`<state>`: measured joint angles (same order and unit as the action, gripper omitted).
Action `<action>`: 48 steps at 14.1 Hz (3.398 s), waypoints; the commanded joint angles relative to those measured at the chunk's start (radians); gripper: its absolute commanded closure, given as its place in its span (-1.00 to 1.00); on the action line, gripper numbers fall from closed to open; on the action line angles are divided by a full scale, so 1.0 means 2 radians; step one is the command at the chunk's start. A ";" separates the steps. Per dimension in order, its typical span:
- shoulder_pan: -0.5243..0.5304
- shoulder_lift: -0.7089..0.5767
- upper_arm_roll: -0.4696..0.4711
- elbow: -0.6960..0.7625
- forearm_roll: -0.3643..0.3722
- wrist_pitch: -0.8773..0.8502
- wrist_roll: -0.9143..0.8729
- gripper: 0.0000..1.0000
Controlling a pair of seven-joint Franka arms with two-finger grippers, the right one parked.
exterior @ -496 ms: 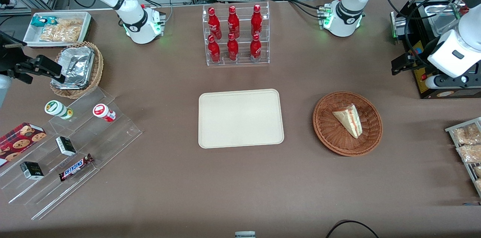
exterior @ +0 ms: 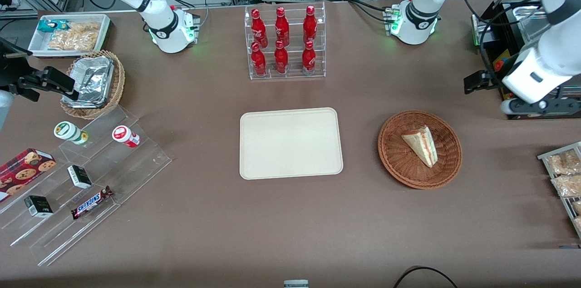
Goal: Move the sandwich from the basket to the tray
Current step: 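Move the left gripper over the wrapped sandwich in the wicker basket, then lower the left gripper and close it on the sandwich, lifting it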
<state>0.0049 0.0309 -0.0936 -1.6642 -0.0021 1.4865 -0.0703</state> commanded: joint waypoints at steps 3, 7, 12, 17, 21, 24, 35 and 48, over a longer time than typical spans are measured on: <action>0.001 0.000 -0.004 -0.103 -0.005 0.117 0.002 -1.00; -0.006 0.008 -0.004 -0.186 -0.005 0.229 -0.026 -1.00; -0.013 0.014 -0.004 -0.274 -0.005 0.358 -0.107 -1.00; -0.037 0.042 -0.005 -0.286 -0.004 0.420 -0.326 -1.00; -0.035 0.057 -0.004 -0.287 -0.003 0.426 -0.335 -1.00; -0.032 0.077 -0.003 -0.286 0.001 0.427 -0.328 -1.00; -0.032 0.103 -0.002 -0.285 0.003 0.460 -0.325 0.95; -0.159 0.152 -0.019 -0.105 0.000 0.287 -0.171 0.96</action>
<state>-0.2533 0.2423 -0.1384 -1.9843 -0.0028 2.0908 -0.4145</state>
